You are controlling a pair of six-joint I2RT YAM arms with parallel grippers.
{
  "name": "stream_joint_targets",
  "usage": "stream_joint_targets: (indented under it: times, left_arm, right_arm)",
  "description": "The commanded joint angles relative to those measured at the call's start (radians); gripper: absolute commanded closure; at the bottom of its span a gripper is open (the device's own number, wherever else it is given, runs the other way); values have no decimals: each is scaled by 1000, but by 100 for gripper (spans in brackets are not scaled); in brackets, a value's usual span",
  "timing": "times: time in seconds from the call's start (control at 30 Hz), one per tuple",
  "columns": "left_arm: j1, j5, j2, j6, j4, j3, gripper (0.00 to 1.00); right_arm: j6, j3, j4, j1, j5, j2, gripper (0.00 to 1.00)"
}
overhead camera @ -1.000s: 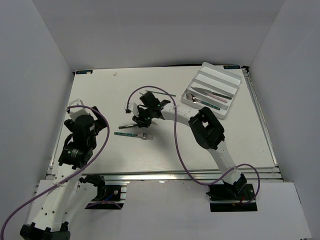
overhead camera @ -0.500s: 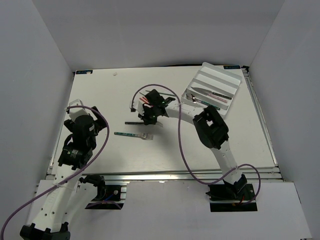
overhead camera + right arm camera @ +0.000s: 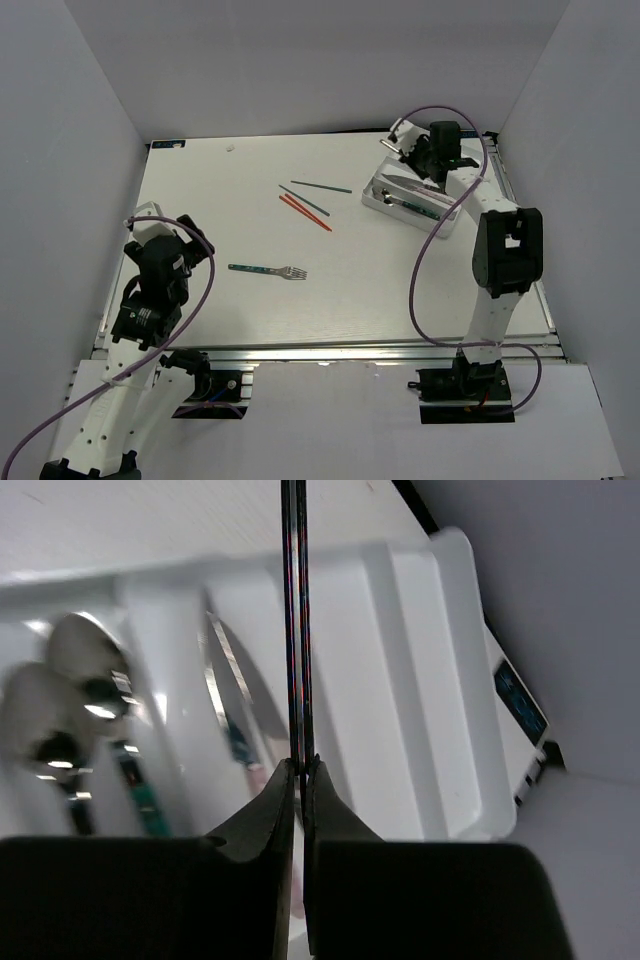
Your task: Sort the eating utensils into containers
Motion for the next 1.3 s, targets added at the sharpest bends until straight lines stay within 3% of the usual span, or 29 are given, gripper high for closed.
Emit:
stream_joint_targets:
  times: [0.0, 0.23, 0.47, 0.73, 0.8, 0.87, 0.97, 1.0, 1.03, 1.27]
  left_arm:
    - [-3, 16, 1, 4, 11, -2, 2]
    - [-3, 19, 33, 4, 13, -2, 2]
    - [-3, 14, 59, 4, 8, 2, 2]
    - [-3, 5, 82, 4, 4, 3, 2]
    - [-3, 2, 87, 4, 2, 3, 2]
    - [-3, -1, 90, 4, 2, 3, 2]
    - [-3, -1, 92, 4, 1, 3, 2]
    - [-3, -1, 92, 4, 2, 3, 2]
    - [-3, -1, 92, 4, 2, 3, 2]
    - [-5, 0, 85, 4, 1, 5, 2]
  right_arm:
    - [-91, 44, 170, -38, 148, 87, 100]
    - [-208, 179, 166, -106, 95, 225, 100]
    - [-200, 188, 194, -175, -16, 272, 100]
    - [-229, 239, 214, -173, -76, 333, 100]
    - [-226, 245, 228, -175, -73, 344, 94]
    - [-222, 247, 252, -202, -68, 348, 72]
    - [-220, 256, 249, -206, -70, 351, 63]
    - [-217, 253, 248, -207, -74, 348, 51]
    - [-217, 251, 244, -209, -74, 344, 11]
    - [-78, 224, 249, -176, -56, 185, 11]
